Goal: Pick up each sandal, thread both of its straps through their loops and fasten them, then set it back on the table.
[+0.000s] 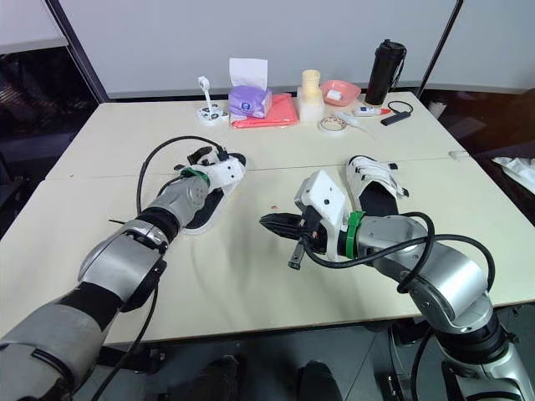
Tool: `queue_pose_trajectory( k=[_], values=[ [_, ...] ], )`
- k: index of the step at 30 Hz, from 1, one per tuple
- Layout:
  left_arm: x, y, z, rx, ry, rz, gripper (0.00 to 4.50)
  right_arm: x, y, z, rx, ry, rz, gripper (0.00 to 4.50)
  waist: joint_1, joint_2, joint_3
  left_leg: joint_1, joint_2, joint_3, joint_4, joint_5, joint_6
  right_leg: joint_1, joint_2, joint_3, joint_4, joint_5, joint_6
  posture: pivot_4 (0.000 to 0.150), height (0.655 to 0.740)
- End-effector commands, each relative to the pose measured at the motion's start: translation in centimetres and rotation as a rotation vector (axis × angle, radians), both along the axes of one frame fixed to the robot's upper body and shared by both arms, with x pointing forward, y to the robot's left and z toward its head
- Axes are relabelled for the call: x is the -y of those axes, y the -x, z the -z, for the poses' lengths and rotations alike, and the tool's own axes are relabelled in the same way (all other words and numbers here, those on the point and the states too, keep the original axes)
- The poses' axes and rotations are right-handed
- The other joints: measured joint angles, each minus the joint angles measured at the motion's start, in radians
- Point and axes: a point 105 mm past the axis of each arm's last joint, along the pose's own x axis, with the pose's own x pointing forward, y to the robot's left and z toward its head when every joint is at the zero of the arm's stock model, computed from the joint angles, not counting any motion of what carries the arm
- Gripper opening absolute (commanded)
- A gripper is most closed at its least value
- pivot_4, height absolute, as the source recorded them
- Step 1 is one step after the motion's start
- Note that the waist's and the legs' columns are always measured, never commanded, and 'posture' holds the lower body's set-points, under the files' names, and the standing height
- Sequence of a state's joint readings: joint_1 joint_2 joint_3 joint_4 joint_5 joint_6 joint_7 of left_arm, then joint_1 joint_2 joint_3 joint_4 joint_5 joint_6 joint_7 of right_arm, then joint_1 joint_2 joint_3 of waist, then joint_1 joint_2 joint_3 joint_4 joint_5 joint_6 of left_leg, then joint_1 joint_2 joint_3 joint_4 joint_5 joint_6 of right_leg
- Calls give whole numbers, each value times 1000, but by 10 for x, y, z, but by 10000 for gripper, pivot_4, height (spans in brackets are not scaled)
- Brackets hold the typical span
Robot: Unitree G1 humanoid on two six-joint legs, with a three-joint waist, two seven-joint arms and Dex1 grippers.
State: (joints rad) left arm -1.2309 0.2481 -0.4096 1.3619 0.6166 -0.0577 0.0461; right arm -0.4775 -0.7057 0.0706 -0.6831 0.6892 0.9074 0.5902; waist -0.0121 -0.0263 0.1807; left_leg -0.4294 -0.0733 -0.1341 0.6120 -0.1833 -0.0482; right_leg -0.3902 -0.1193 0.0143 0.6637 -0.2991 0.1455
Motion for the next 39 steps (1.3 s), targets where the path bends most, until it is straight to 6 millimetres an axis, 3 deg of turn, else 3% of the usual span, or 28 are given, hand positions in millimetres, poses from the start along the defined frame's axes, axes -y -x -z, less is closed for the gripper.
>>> queue_pose_trajectory(
  k=[1, 8, 15, 21, 31, 39],
  values=[
    [-2, 2, 9, -41, -15, 9, 44039, -4, 5, -8, 49, -10, -23, 0, 0, 0, 0, 0, 0, 0, 0, 0, 0, 0, 0, 0, 0, 0, 0, 1500, 7400],
    [-7, 9, 28, -150, 40, 61, 44039, -4, 5, -6, 41, -15, -24, 0, -1, 1, 0, 0, 0, 0, 0, 0, 0, 0, 0, 0, 0, 0, 0, 1500, 7400],
    [-8, 17, 32, -303, 101, 143, 44039, -6, 4, -5, 39, -17, -35, 0, 0, 1, -1, 1, 0, 0, 1, 0, 0, 1, 0, 0, 0, 0, 0, 1500, 7400],
    [-17, 36, 41, -530, 113, 226, 44039, -6, 3, -5, 43, -15, -40, 0, -2, 2, -1, 1, 0, 0, 0, 0, 0, 1, 0, 1, 0, 0, 0, 1500, 7400],
    [-31, 65, 6, -670, 142, 328, 44039, -7, 2, -5, 46, -17, -43, 0, -6, 3, -2, 2, 1, 0, -1, 0, 0, 1, 0, 1, 0, 0, 0, 1500, 7400],
    [-11, 107, -47, -738, 564, 597, 44039, -3, 0, -8, 58, -11, -37, 0, -5, 3, 0, 1, 2, 0, -1, 0, 0, 0, 0, 2, 0, 0, -1, 1500, 7400]
  ],
)
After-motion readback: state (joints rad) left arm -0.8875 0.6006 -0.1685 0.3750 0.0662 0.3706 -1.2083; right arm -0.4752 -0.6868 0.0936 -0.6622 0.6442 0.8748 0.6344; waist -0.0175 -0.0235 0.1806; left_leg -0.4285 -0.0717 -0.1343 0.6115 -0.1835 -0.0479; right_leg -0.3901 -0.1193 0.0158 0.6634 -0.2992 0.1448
